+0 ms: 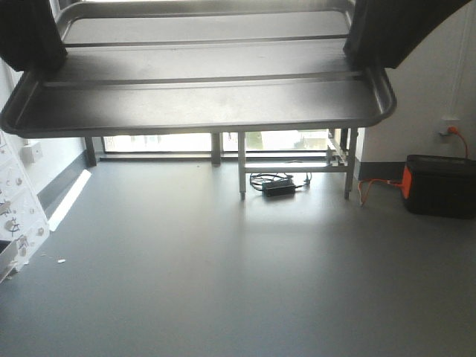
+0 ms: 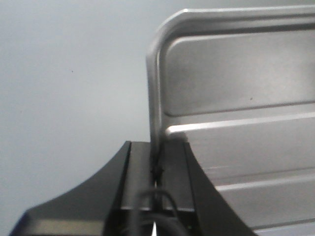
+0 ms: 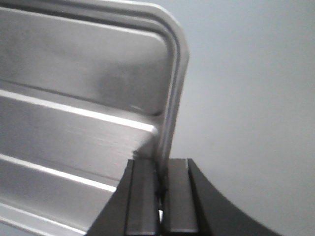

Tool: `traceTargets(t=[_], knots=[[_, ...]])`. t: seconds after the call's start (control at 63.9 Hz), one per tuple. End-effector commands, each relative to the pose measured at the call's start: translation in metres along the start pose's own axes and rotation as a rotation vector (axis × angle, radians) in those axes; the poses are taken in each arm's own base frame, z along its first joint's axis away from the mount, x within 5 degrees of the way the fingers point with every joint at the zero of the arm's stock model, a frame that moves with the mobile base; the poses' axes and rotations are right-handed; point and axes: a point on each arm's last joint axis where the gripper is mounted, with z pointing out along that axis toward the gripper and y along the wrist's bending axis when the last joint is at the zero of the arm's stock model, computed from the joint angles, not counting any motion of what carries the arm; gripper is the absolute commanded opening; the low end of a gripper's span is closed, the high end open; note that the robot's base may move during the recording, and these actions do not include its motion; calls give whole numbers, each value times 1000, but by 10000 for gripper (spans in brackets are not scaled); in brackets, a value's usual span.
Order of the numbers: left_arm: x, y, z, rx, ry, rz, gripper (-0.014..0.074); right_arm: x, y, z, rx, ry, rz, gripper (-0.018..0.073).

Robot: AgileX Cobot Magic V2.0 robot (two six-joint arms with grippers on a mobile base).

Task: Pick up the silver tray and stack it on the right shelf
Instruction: 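Hold the tray raised with both grippers while the base drives to another shelf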

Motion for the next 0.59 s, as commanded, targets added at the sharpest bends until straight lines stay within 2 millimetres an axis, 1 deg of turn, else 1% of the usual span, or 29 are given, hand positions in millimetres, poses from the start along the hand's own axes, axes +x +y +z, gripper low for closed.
traceTargets(t=[0.0, 0.579], knots=[[-5, -2, -17, 20, -76, 31, -93, -10, 0, -18, -31, -111, -36, 57], [-6, -2, -17, 22, -85, 30, -93, -10, 0, -18, -30, -112, -36, 57]])
